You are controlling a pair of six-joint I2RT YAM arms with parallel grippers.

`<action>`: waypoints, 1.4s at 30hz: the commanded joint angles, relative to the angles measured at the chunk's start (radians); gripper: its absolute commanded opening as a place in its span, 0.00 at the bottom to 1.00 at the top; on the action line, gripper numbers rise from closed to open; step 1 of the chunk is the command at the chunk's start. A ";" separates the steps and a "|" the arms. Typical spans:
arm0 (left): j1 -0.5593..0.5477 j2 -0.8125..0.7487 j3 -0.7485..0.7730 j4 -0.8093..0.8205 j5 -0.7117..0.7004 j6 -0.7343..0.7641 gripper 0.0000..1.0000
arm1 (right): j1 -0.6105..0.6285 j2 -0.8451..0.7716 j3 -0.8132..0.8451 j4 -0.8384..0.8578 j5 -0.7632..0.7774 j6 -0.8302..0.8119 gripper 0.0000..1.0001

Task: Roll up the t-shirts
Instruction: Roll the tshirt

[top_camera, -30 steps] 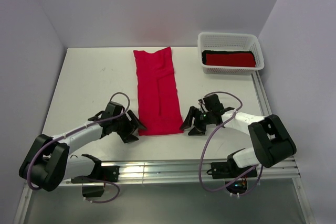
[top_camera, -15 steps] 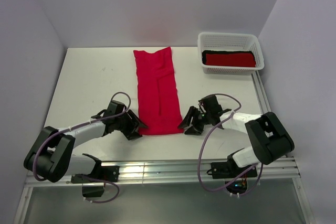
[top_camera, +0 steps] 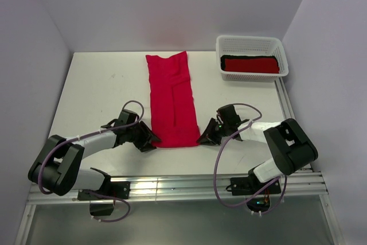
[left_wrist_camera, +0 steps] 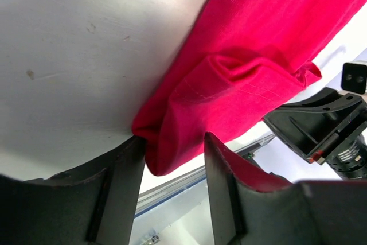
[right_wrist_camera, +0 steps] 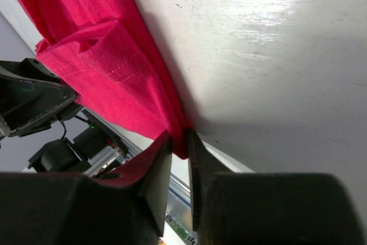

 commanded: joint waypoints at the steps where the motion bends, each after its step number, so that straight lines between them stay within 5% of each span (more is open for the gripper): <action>1: -0.004 0.044 -0.038 -0.147 -0.182 0.088 0.51 | 0.006 0.006 0.001 -0.005 0.039 -0.007 0.18; 4: -0.003 0.051 -0.032 -0.153 -0.193 0.104 0.42 | 0.006 0.012 0.010 -0.013 0.036 -0.013 0.05; 21: -0.004 0.117 0.050 -0.314 -0.266 0.205 0.00 | 0.006 0.016 0.087 -0.136 0.047 -0.073 0.00; 42: -0.099 0.076 0.182 -0.568 -0.035 0.096 0.00 | 0.006 -0.080 0.231 -0.553 -0.005 -0.177 0.00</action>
